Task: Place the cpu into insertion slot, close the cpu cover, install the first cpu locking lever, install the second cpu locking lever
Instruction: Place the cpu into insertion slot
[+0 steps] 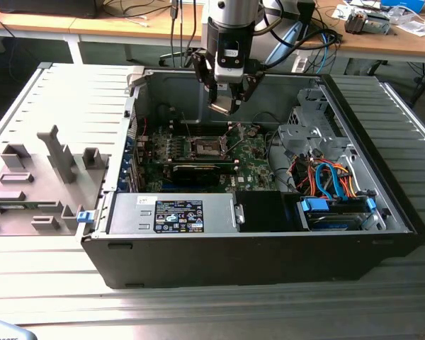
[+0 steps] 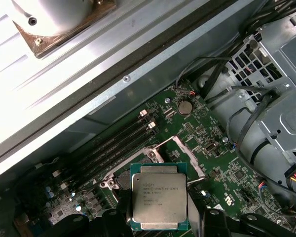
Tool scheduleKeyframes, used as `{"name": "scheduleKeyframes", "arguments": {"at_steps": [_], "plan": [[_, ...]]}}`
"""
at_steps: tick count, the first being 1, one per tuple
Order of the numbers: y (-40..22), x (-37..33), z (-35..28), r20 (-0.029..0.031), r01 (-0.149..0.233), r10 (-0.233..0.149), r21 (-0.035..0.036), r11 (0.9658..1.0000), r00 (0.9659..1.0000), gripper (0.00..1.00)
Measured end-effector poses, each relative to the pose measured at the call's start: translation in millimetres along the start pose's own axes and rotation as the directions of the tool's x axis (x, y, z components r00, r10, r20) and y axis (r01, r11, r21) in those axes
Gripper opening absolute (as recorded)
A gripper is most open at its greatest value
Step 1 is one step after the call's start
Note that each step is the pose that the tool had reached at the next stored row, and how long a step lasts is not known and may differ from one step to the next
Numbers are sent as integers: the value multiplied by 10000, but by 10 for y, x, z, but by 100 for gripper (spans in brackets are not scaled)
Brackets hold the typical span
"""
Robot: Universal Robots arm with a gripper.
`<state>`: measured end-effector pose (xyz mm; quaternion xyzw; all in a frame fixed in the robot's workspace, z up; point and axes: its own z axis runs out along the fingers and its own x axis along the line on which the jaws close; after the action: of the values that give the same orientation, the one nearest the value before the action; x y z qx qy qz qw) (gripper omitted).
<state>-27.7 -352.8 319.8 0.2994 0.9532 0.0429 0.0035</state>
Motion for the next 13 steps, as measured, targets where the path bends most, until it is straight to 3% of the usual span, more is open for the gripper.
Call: {"name": "scheduleKeyframes", "arguments": {"at_steps": [13], "plan": [[0, 0, 4, 8, -90, 90, -2, 10000, 10000, 54]]}}
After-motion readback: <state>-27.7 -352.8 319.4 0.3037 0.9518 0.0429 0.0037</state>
